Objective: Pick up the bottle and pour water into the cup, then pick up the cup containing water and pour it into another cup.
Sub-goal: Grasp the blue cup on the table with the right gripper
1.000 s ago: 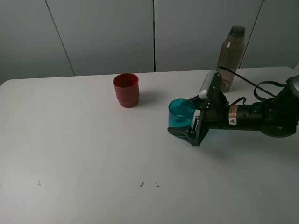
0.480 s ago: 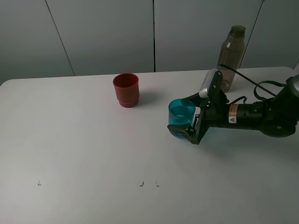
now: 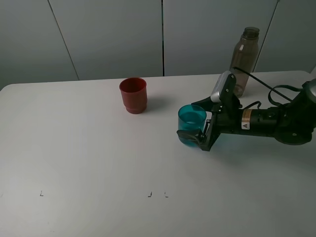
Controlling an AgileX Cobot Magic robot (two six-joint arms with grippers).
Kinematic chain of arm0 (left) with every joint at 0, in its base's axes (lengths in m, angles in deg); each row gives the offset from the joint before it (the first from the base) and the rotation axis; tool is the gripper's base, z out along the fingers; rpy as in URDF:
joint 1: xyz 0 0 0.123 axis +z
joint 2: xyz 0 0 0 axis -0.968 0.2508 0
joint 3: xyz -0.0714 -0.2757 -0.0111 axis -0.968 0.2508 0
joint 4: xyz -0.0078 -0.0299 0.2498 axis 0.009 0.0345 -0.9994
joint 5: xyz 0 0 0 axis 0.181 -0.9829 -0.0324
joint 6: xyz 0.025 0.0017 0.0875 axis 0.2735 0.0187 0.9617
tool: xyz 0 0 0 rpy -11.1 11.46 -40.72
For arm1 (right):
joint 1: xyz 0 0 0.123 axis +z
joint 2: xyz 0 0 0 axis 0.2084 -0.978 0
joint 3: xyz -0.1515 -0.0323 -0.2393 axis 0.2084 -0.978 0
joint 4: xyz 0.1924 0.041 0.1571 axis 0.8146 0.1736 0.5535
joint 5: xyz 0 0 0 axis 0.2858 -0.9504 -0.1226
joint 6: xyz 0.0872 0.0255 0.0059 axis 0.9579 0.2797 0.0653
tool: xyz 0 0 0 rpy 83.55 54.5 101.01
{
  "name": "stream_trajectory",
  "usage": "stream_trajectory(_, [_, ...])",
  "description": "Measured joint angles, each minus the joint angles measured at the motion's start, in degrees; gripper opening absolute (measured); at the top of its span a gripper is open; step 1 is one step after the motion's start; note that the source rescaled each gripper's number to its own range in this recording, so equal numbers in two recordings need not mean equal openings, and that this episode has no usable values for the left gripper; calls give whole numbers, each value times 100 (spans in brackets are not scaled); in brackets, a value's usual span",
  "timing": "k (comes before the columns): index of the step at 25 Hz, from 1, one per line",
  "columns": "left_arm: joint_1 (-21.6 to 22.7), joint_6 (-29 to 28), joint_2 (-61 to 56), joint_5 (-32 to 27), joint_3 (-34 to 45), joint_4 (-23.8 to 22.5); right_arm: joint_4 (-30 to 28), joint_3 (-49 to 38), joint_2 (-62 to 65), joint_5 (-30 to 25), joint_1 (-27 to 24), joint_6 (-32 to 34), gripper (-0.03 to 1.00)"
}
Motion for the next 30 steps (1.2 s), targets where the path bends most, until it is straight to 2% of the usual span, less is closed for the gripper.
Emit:
stream_trajectory(14, [0,0,0,0,0,0,1,0,-23,15,0,196,100])
stream_trajectory(30, [0,0,0,0,0,0,10,0,-363,393,0,206,100])
